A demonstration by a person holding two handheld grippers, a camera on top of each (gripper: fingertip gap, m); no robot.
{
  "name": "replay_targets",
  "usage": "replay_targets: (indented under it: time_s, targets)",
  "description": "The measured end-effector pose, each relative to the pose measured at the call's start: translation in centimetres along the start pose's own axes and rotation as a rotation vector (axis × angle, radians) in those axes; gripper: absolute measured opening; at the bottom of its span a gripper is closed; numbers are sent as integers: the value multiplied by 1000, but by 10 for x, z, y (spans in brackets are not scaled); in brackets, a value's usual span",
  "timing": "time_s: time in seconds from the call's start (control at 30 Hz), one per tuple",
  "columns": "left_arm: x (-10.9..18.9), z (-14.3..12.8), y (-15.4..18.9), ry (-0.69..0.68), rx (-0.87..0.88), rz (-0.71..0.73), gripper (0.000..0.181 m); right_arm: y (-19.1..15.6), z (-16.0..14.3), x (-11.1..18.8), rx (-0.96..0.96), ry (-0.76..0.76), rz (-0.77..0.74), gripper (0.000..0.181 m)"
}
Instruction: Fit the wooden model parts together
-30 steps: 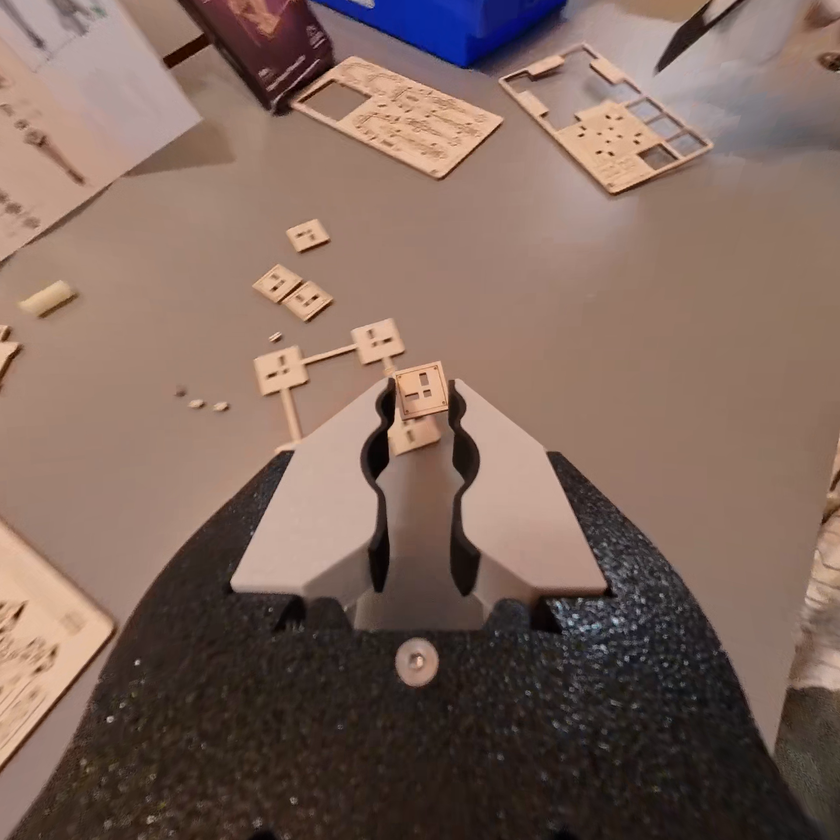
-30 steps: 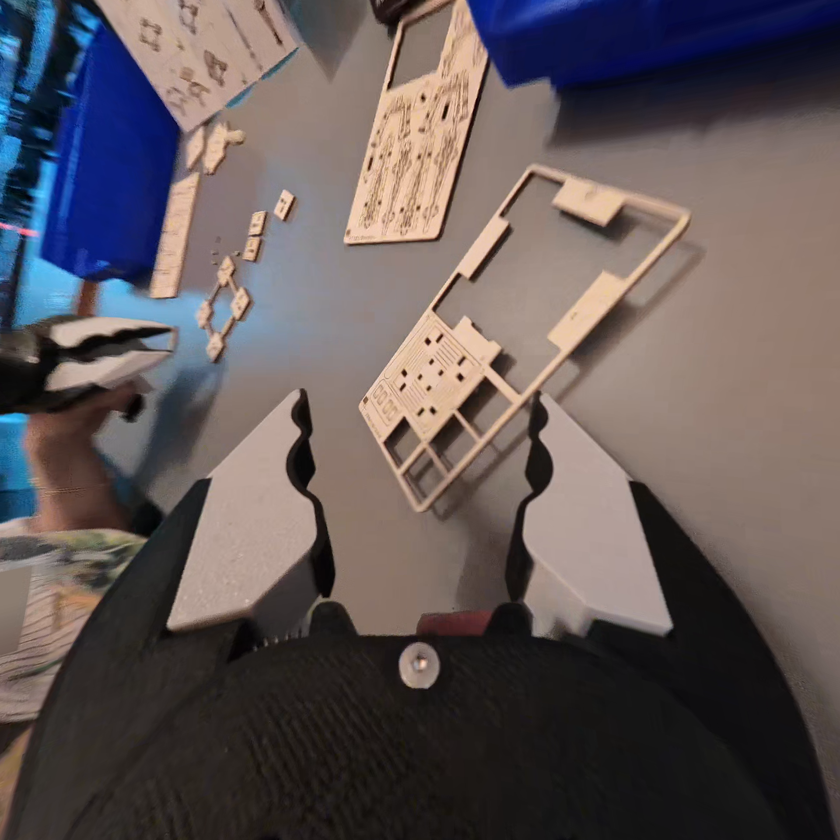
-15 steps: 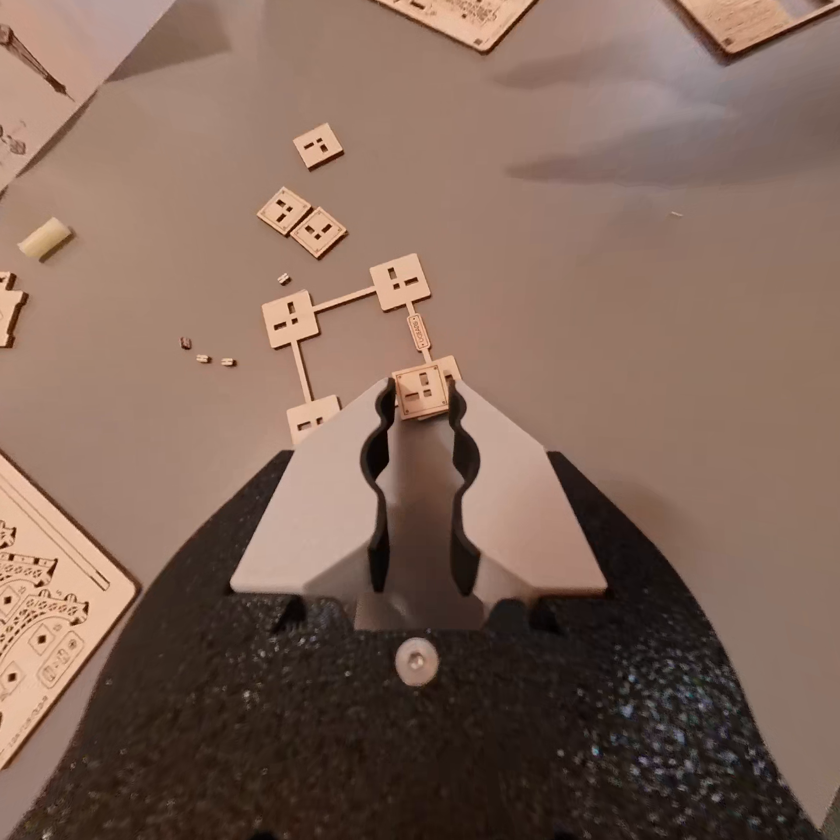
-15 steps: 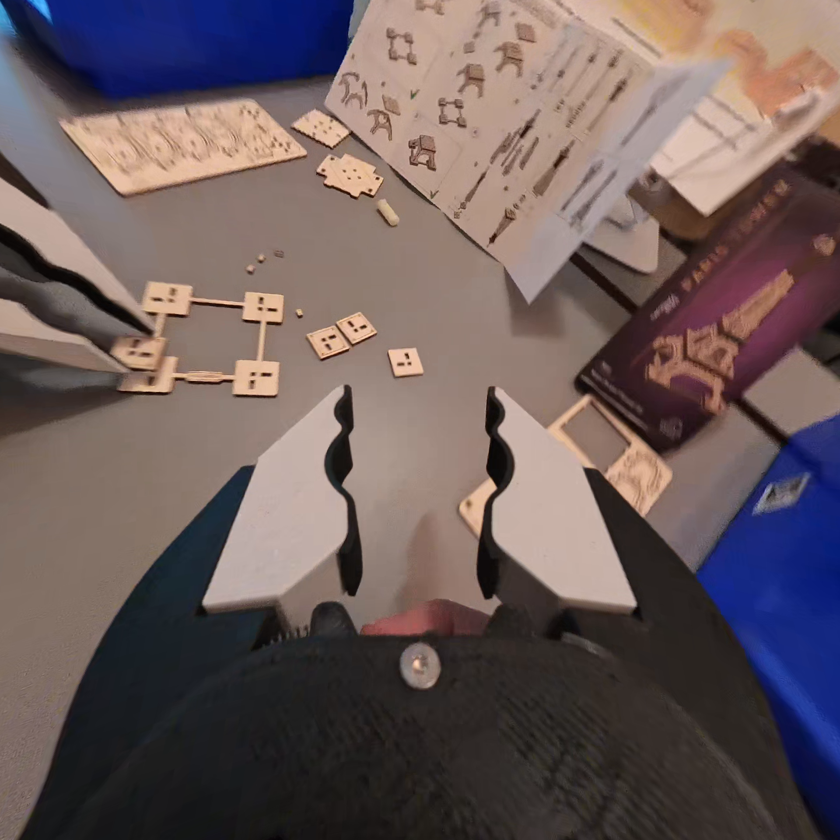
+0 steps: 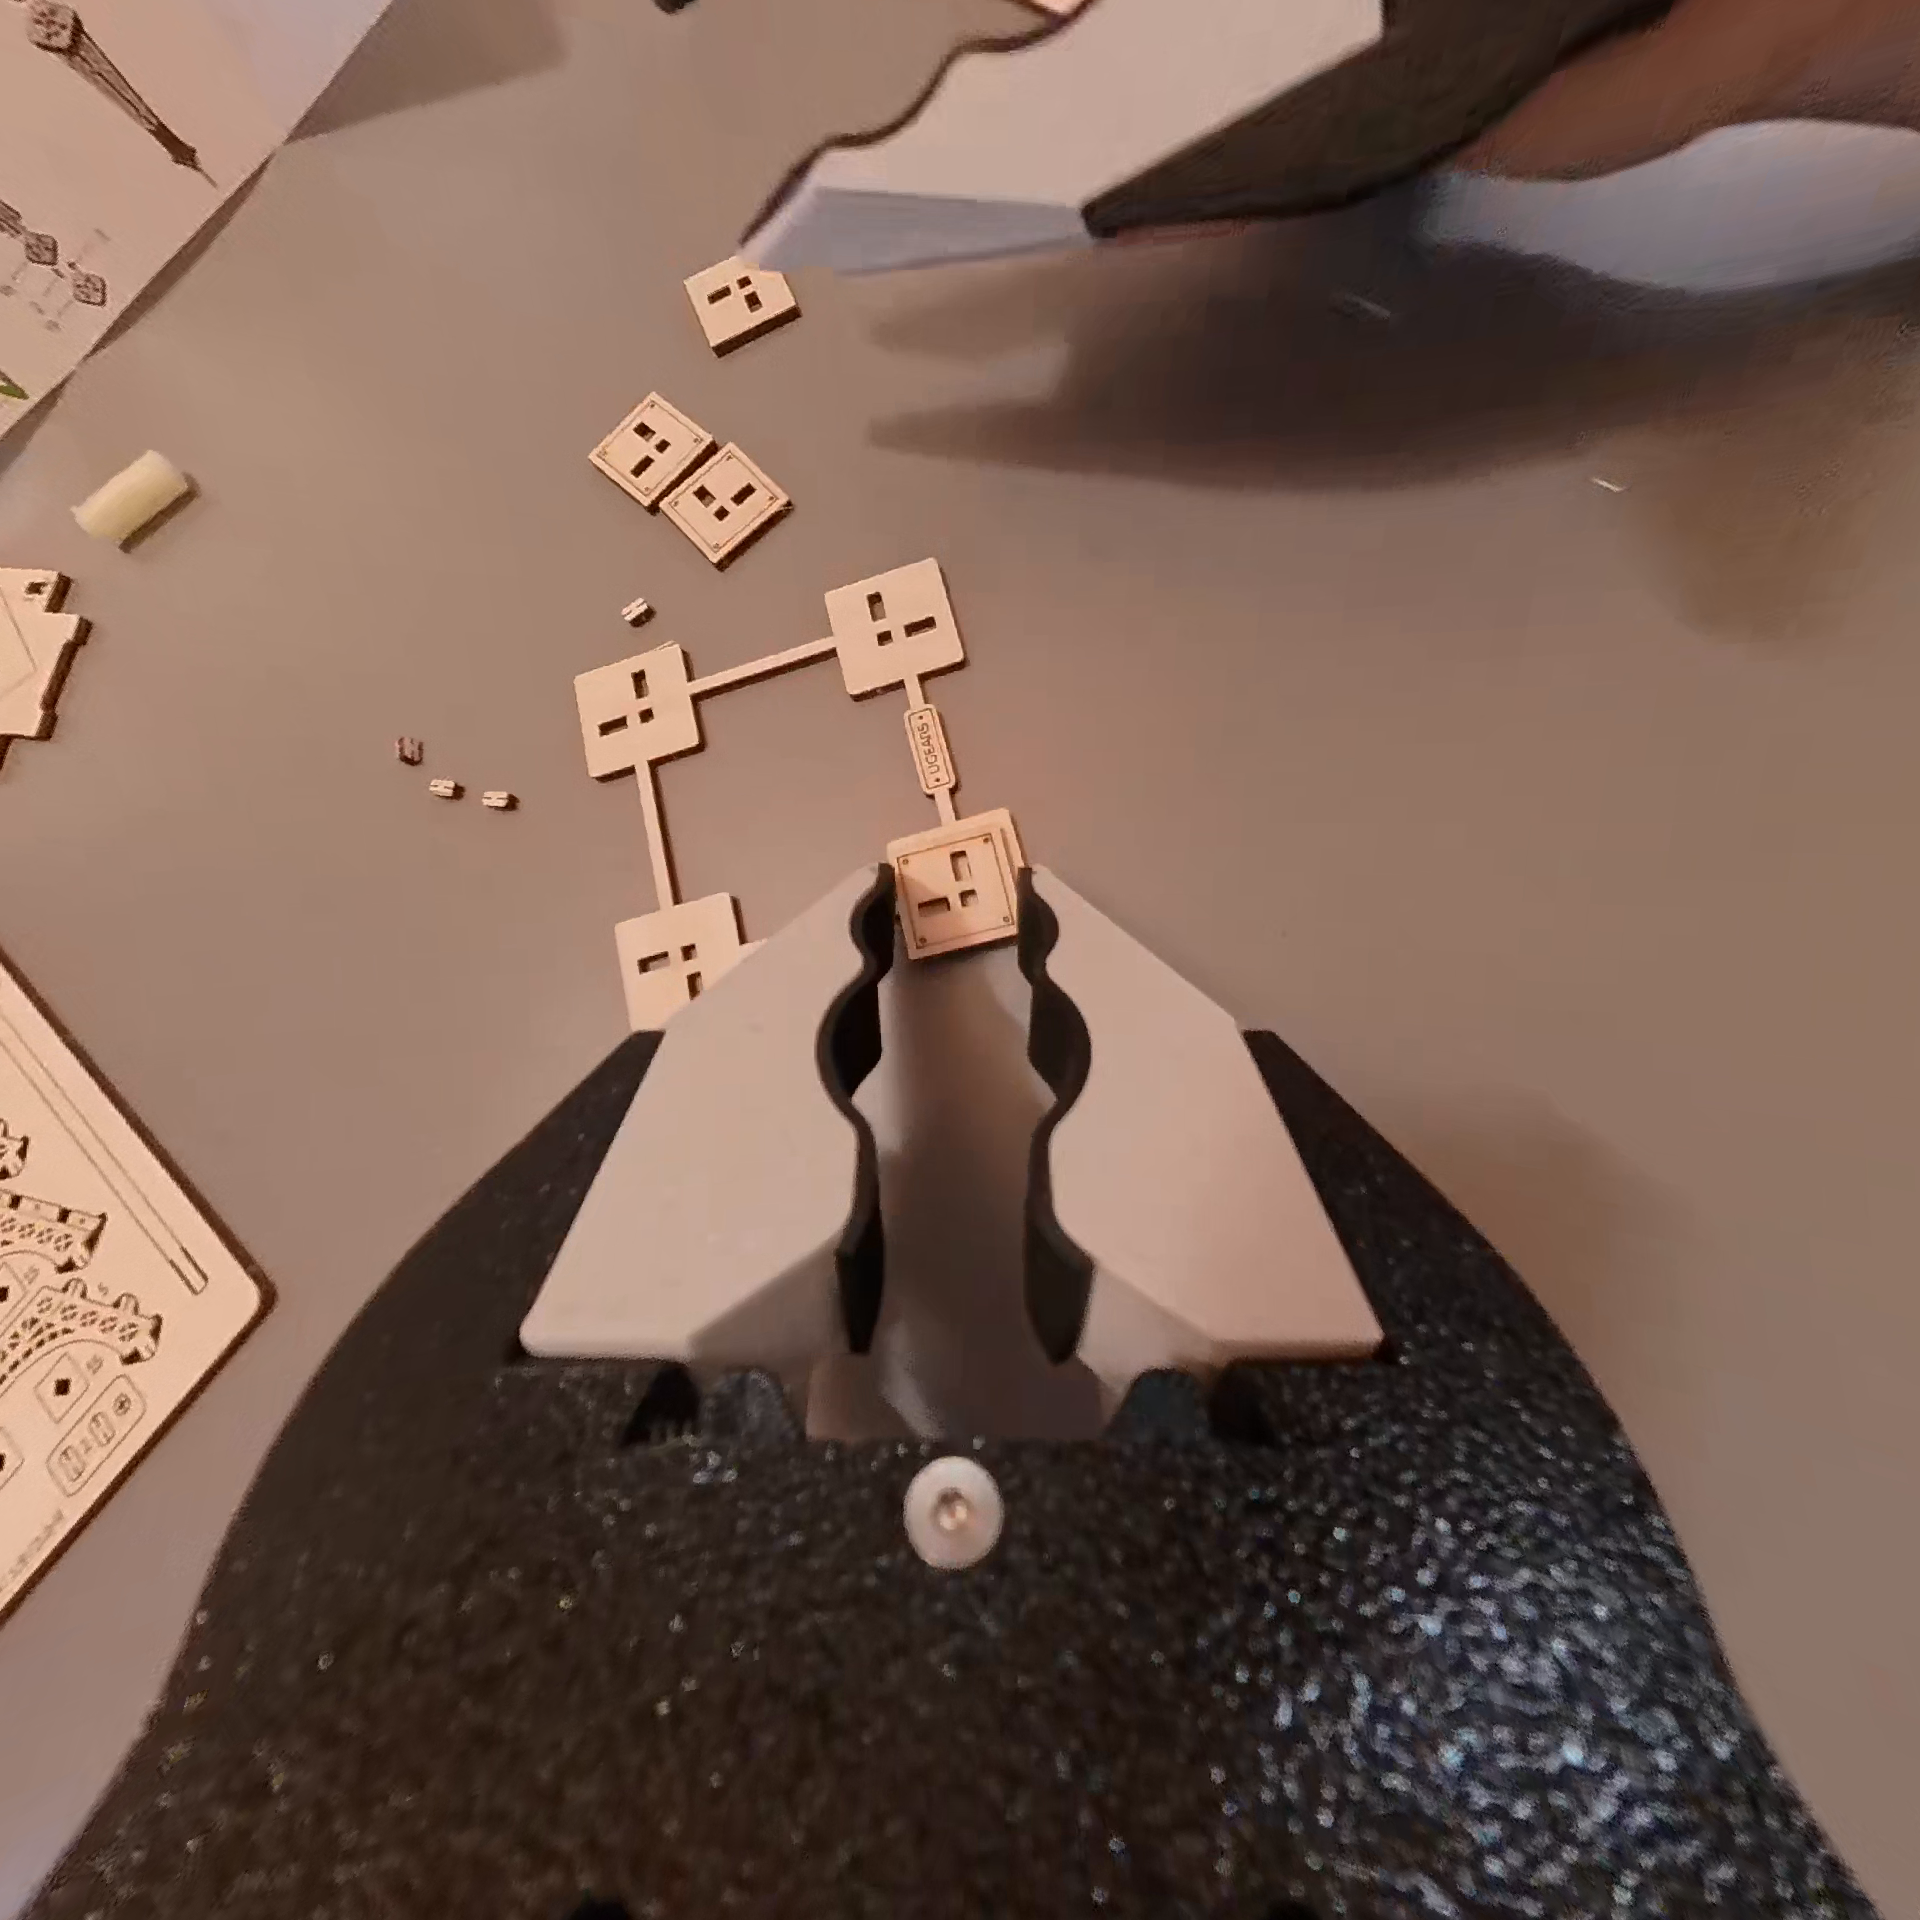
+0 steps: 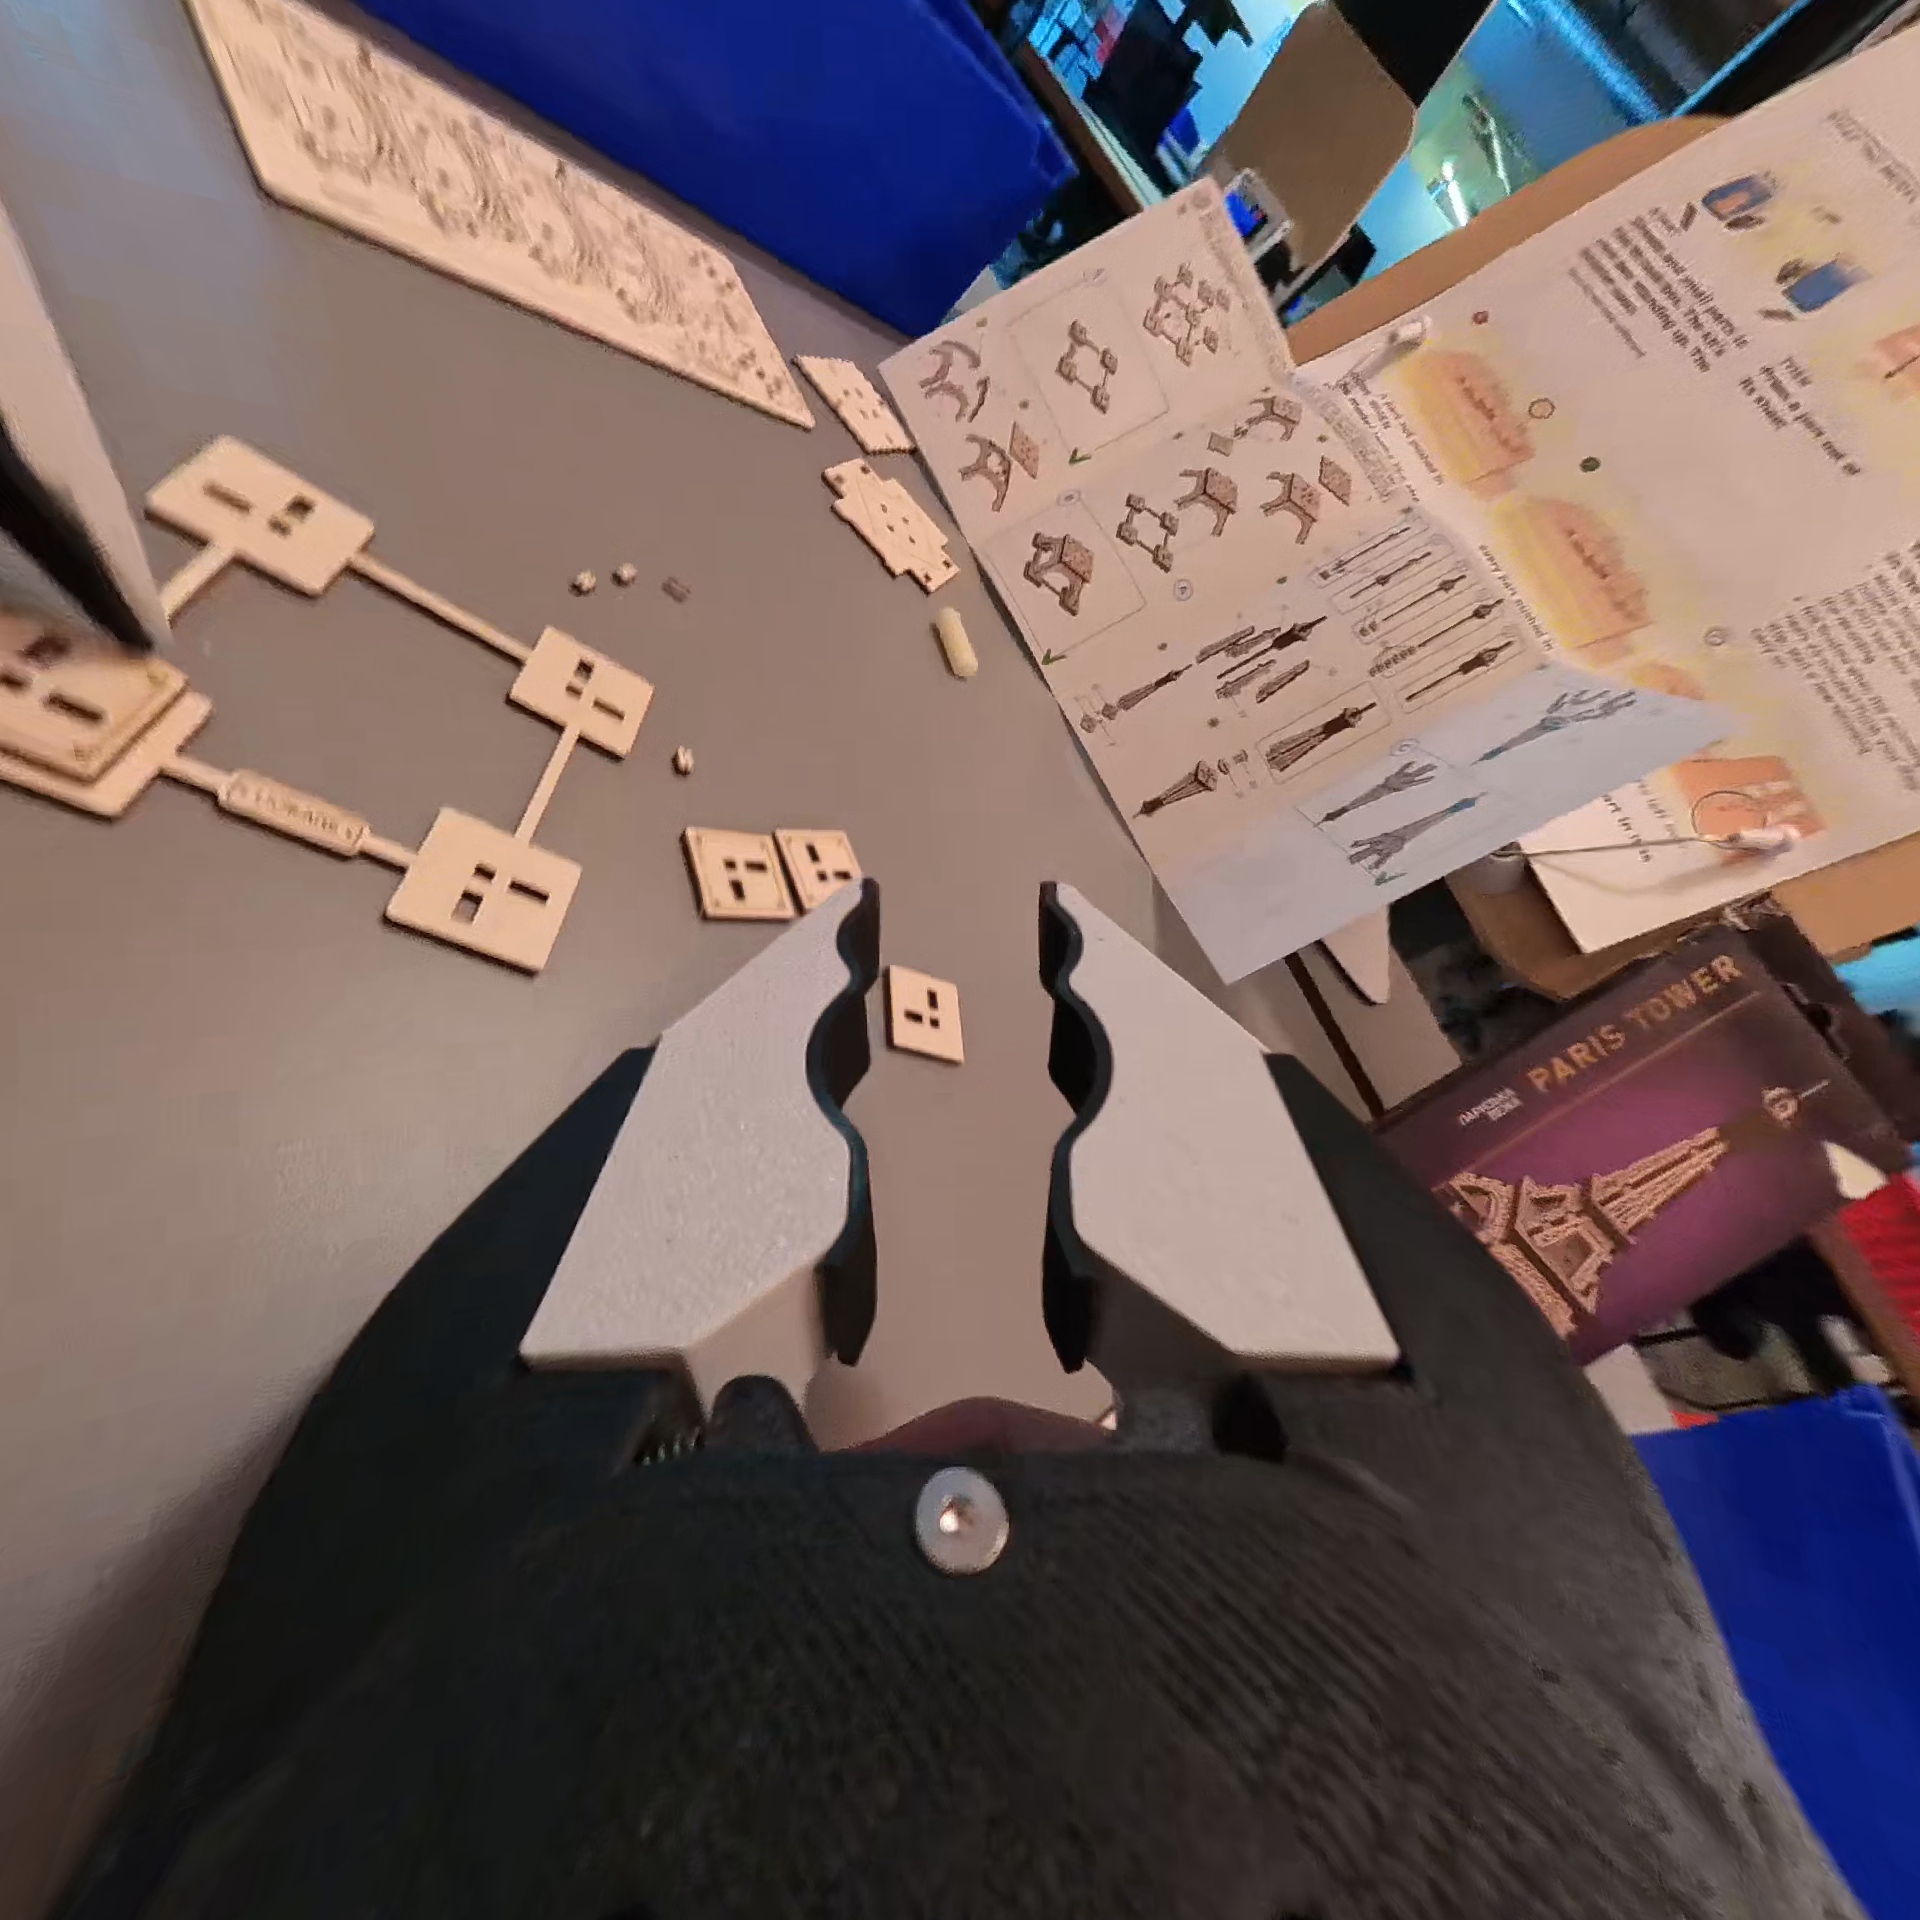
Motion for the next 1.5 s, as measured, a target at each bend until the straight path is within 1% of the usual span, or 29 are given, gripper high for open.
replay_targets:
  time_s: [0.07, 0.2, 0.37, 0.47, 0.53, 0.57, 0.6, 0.67, 0.73, 0.83, 0.87, 0.93, 1.07, 1.13, 1.2, 1.23, 1.33, 1.37, 1.4, 1.43, 1.47, 1.5]
  targets:
    - [0, 0, 0, -6, 36, -15, 21, -3, 0, 0, 49, -6, -4, 29]
    - [-1, 0, -1, -17, 62, -38, 21, -8, 5, 0, 13, 11, 15, 30]
    - [-1, 2, 2, 9, -51, -2, 21, -1, -1, 2, 9, -2, -20, 30]
    - [0, 3, 0, 13, -67, 17, 21, 6, -5, 4, -32, 3, -38, 30]
    - [6, 5, 1, 41, -98, 0, 20, 8, -7, 5, -38, 3, -43, 30]
    - [11, 6, 1, 57, -125, -21, 21, 8, -8, 5, -39, -1, -41, 30]
    - [16, 5, 5, 57, -171, -73, 21, 8, -8, 5, -37, -3, -43, 30]
    - [27, -10, 17, 8, -287, -217, 21, 5, -7, 5, -24, 1, -22, 30]
    - [36, -23, 24, -24, -357, -327, 20, 2, -5, 5, -3, -2, 1, 30]
    - [40, -32, 29, -49, -351, -424, 22, -1, -3, 4, 19, 5, 11, 30]
    - [39, -33, 26, -53, -334, -419, 26, -2, -4, 4, 17, 3, 17, 29]
    - [37, -32, 15, -71, -278, -361, 40, -2, -6, 3, 9, -2, 16, 29]
    - [48, -20, 15, -36, -63, -257, 46, 3, -11, 3, -6, -16, -1, 29]
    - [53, -20, 18, -47, 44, -180, 42, 7, -12, 4, -15, -15, -15, 29]
    - [54, -29, 25, -101, 102, -143, 39, 8, -13, 4, -17, -15, -19, 28]
    - [53, -35, 30, -135, 103, -145, 37, 8, -13, 4, -16, -18, -19, 28]
    - [43, -43, 30, -164, 60, -111, 20, 6, -13, 3, -14, -18, -13, 28]
    - [42, -42, 28, -155, 39, -109, 8, 6, -13, 2, -15, -15, -12, 28]
    - [42, -43, 26, -159, 13, -118, 4, 5, -13, 2, -16, -14, -10, 28]
    - [42, -43, 22, -166, -5, -120, 4, 5, -13, 2, -14, -14, -10, 28]
    - [43, -43, 11, -172, -4, -78, 6, 6, -12, 2, -9, -15, -14, 28]
    - [43, -43, -5, -178, 12, -8, 13, 7, -13, 3, -5, -17, -16, 28]
Point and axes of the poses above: each gripper's, where its closed fingertips meet, x back along the fingers, z out of its top, y = z × x across the jaws, the point moved 1 cm from there along x, back along the fingers, and after that the axes turned 11 degrees about x, right-handed, at the moved point
